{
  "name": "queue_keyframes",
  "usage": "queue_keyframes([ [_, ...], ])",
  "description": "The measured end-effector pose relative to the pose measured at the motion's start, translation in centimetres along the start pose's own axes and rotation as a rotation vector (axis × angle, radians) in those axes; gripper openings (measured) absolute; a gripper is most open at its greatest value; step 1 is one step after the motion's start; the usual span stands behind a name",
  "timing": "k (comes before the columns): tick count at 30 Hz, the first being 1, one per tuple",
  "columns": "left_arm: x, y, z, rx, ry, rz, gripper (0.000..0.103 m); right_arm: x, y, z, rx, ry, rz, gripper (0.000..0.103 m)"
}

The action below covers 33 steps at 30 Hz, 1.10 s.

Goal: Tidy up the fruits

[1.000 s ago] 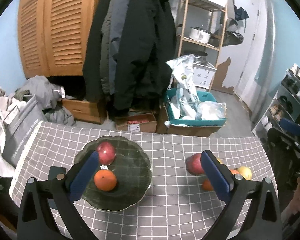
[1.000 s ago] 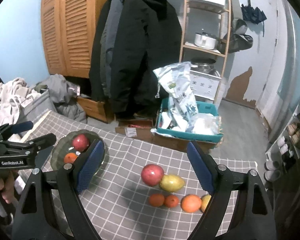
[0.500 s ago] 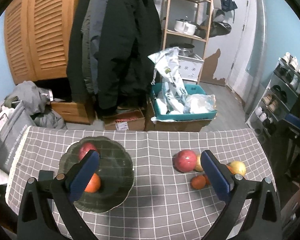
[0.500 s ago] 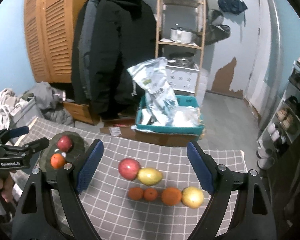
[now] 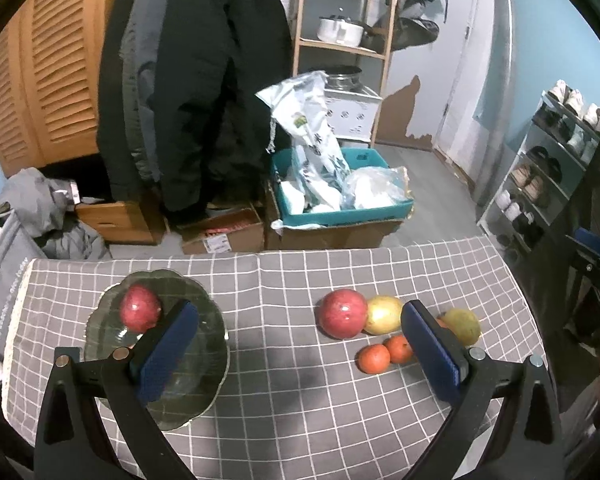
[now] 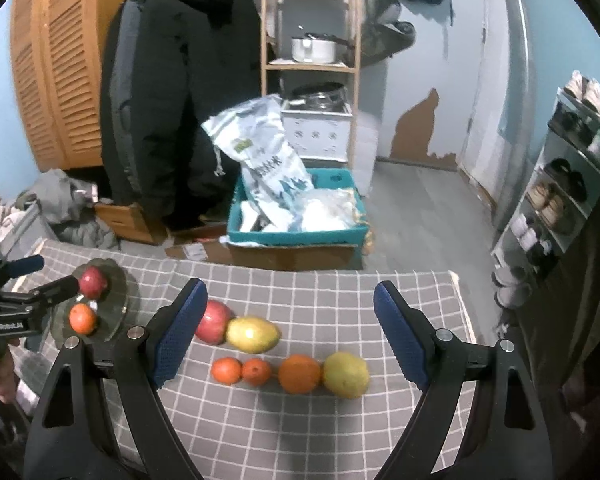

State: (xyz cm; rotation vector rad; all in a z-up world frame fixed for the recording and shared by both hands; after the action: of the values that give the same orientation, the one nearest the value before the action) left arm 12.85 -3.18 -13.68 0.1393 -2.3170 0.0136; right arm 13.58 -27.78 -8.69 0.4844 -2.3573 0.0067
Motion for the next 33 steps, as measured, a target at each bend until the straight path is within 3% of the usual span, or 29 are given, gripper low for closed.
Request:
queue_keyframes([
  [11, -3.8, -2.6, 1.4, -0.040, 0.077, -0.001, 0.102, -4.2, -5.1, 3.8, -0.098, 0.133, 0.053, 0.085],
  [33, -12.4, -5.4, 5.4, -0.094, 0.249, -0.010, 0.102, -12.8, -11.3, 12.2, -0.301, 0.402, 0.067, 0.085],
])
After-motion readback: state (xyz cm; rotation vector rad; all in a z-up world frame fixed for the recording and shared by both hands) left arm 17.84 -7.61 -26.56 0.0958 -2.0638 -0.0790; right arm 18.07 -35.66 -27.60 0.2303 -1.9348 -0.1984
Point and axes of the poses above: each gripper's, at about its wrist camera, not at the fingertips, and x roughly against the way its jaws point, y to its left, z to its underside, the point moved 8 cm from there along -x, roughly the way its jaws point, and after that the axes turned 11 degrees about -z, right-handed, at the moved point
